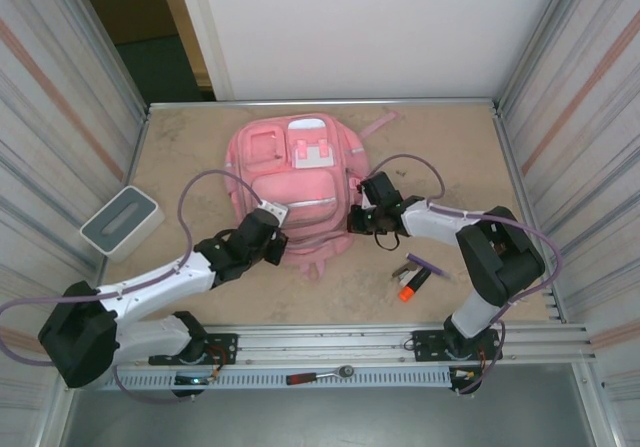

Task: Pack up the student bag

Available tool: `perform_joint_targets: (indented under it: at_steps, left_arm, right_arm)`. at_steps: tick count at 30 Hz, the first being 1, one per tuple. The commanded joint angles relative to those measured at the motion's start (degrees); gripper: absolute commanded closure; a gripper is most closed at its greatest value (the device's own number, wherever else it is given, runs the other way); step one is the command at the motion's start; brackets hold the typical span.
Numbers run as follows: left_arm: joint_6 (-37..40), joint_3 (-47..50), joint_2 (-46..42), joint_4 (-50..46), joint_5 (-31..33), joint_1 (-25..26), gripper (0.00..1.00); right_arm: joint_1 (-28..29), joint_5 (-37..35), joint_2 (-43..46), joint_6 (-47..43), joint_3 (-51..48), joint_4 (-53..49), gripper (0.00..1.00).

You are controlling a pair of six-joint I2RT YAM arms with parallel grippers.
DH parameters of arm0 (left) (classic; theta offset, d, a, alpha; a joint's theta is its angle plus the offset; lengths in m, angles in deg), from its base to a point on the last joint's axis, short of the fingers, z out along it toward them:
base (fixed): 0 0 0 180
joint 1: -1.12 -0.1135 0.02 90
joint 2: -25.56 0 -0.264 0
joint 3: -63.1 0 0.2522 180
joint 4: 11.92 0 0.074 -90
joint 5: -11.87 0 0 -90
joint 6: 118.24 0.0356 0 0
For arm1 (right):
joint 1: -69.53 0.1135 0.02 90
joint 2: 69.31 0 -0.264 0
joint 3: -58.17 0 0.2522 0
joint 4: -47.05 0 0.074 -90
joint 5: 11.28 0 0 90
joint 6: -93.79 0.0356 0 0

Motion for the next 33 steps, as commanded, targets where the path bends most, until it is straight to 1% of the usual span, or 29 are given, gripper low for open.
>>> perform_joint_targets:
  at_steps: [1, 4, 8, 10, 11, 15, 17, 21, 23, 25, 26, 27, 28, 31, 33]
  left_arm:
    - [-0.1, 1.4, -2.1, -5.2, 3.2, 0.0, 1.0]
    - [0.0, 1.6, -2.0, -5.2, 2.7, 0.0, 1.0]
    - [0.3, 1.2, -1.2, -4.5, 0.0, 0.4, 1.0]
    - [-0.3, 0.8, -1.2, -4.0, -0.9, 0.9, 1.0]
    - [-0.6, 0.6, -1.2, -3.9, -1.3, 1.1, 1.0]
    - [-1.4, 0.6, -1.9, -2.8, -2.1, 1.7, 1.0]
    - [-1.2, 0.8, -2.0, -1.9, -2.0, 1.7, 1.0]
    - [-0.7, 0.4, -1.4, -1.5, -2.0, 1.9, 1.0]
    - [-0.7, 0.4, -1.2, -1.5, -2.1, 2.0, 1.0]
    - [-0.9, 0.5, -1.4, -1.6, -1.8, 2.0, 1.0]
    - [-1.1, 0.6, -1.6, -1.7, -1.5, 2.1, 1.0]
    - [-1.2, 0.7, -2.0, -2.1, -1.1, 2.0, 1.0]
    - [-1.2, 0.9, -2.4, -2.3, -0.6, 2.0, 1.0]
    - [-1.0, 2.1, -4.3, -2.2, 0.7, 1.9, 1.0]
    - [-0.5, 2.8, -5.4, -2.3, 0.9, 1.3, 1.0]
  right_arm:
    - [-2.5, -8.5, -1.1, -4.1, 2.8, -4.4, 1.0]
    - [-3.5, -8.4, -1.5, -5.5, 5.2, -5.6, 1.0]
    - [-5.1, -5.8, -2.5, -7.0, 9.5, -7.4, 1.0]
    - [-5.0, -4.7, -1.5, -7.2, 10.7, -8.6, 0.95]
    - [-4.9, -3.2, -0.4, -6.7, 10.2, -8.8, 0.91]
    - [-3.7, 3.8, 8.4, -0.2, 1.3, -4.8, 0.61]
    - [-2.0, 5.5, 11.3, 3.5, -3.2, -2.5, 0.49]
    - [2.8, 6.0, 12.1, 9.1, -7.9, 2.9, 0.32]
    - [4.4, 5.6, 9.8, 10.1, -7.8, 4.4, 0.29]
    - [5.3, 5.0, 7.5, 10.3, -7.4, 5.2, 0.28]
    - [5.5, 4.3, 6.5, 10.3, -7.4, 5.3, 0.3]
    - [5.5, 3.3, 5.9, 9.9, -7.4, 5.0, 0.34]
    - [5.4, 2.2, 5.7, 9.3, -7.4, 4.4, 0.4]
    - [4.6, -1.8, 6.0, 6.7, -7.3, 2.4, 0.66]
    - [3.6, -4.0, 6.2, 4.6, -6.9, 0.6, 0.75]
